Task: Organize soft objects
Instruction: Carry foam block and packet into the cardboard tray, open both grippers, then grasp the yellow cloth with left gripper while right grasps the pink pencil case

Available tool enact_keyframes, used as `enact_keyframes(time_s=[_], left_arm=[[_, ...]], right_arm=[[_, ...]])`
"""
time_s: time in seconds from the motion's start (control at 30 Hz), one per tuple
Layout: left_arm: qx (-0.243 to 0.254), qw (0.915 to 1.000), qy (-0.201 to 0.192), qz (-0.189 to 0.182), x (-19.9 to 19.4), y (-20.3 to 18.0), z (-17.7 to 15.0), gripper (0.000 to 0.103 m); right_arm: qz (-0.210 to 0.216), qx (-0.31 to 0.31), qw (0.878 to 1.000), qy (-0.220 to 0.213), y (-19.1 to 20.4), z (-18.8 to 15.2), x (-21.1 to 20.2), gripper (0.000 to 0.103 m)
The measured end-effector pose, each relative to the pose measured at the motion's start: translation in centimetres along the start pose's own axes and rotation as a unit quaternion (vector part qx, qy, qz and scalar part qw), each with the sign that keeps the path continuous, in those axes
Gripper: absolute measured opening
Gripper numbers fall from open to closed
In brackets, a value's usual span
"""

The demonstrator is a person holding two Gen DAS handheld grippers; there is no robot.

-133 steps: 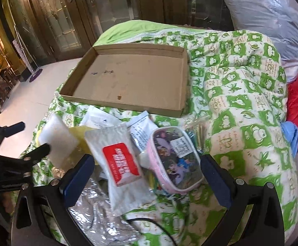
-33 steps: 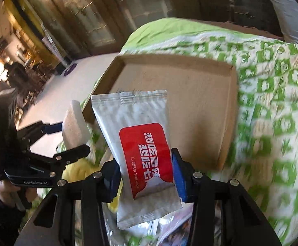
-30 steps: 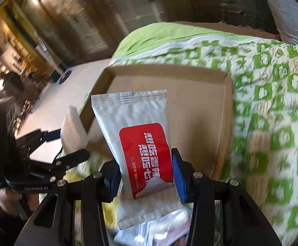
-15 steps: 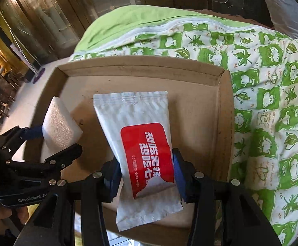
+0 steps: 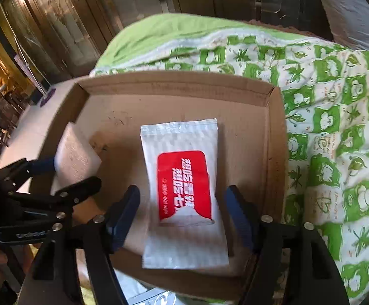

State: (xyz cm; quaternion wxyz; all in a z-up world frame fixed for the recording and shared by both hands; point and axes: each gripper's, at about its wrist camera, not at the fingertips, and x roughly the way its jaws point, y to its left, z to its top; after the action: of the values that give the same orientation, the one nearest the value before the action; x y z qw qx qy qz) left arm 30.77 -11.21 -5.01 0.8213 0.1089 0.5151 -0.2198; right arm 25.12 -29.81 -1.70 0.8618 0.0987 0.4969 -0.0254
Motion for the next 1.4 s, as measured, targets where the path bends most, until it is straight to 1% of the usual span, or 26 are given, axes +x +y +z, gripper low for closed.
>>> enact_keyframes(time_s=[0.17,0.3,0.43,0.5,0.6,0.7,0.73,0.8,0.87,0.93,1.03,1.17,1.27,1.4], left_arm=[[0.004,0.9998,0.021,0.004,0.5,-0.6,-0.6,0.096],[0.011,0.9999,0.007,0.005,-1.0,-1.2,-0.9,0.096],[-0.001,0.9998,-0.014,-0.01,-4.1,-0.8,-2.2,0.096],[-0.009,0.9996,-0.019,-0.019,-5.7,0.0,-3.7,0.096],[-0.025,0.9994,-0.017,-0.017,-7.4,1.1,-6.7,0.096],[-0.04,0.9989,-0.021,-0.016,-8.6,1.9,-10.3,0.096],[-0.047,0.9985,-0.024,-0.013,-9.0,2.3,-11.7,0.096],[-0.055,0.9981,-0.025,-0.013,-9.0,2.5,-13.3,0.096],[-0.059,0.9977,-0.023,-0.023,-9.0,2.5,-14.7,0.096],[-0.05,0.998,-0.025,-0.028,-9.3,2.2,-15.4,0.096],[-0.02,0.9984,-0.042,-0.031,-9.8,1.0,-15.7,0.096],[0.006,0.9975,-0.05,-0.05,-9.9,0.1,-15.7,0.096],[0.026,0.9973,-0.048,-0.048,-9.7,-0.5,-16.0,0.096],[0.045,0.9966,-0.047,-0.051,-9.6,-1.1,-16.1,0.096]], right_arm=[[0.026,0.03,0.999,-0.028,-0.9,-1.3,-3.0,0.074],[0.024,0.034,0.998,-0.042,-1.3,-1.9,-4.5,0.074],[0.024,0.05,0.998,-0.038,-2.7,-2.7,-5.8,0.074],[0.02,0.055,0.998,-0.032,-3.2,-3.2,-6.1,0.074],[0.018,0.062,0.998,-0.017,-3.6,-4.4,-6.5,0.074],[0.026,0.07,0.997,-0.002,-3.5,-5.7,-7.0,0.081],[0.029,0.069,0.997,-0.001,-3.3,-6.0,-7.3,0.081],[0.031,0.061,0.998,0.003,-2.7,-6.5,-7.7,0.081],[0.033,0.059,0.998,0.007,-2.4,-7.0,-8.1,0.081],[0.039,0.062,0.997,0.015,-2.2,-7.8,-8.8,0.081],[0.037,0.066,0.997,0.021,-2.2,-9.1,-10.2,0.081],[0.019,0.077,0.996,0.046,-2.4,-10.6,-11.0,0.081],[0.014,0.088,0.994,0.064,-2.6,-11.6,-11.5,0.081],[-0.008,0.101,0.992,0.081,-2.7,-12.5,-11.4,0.081]])
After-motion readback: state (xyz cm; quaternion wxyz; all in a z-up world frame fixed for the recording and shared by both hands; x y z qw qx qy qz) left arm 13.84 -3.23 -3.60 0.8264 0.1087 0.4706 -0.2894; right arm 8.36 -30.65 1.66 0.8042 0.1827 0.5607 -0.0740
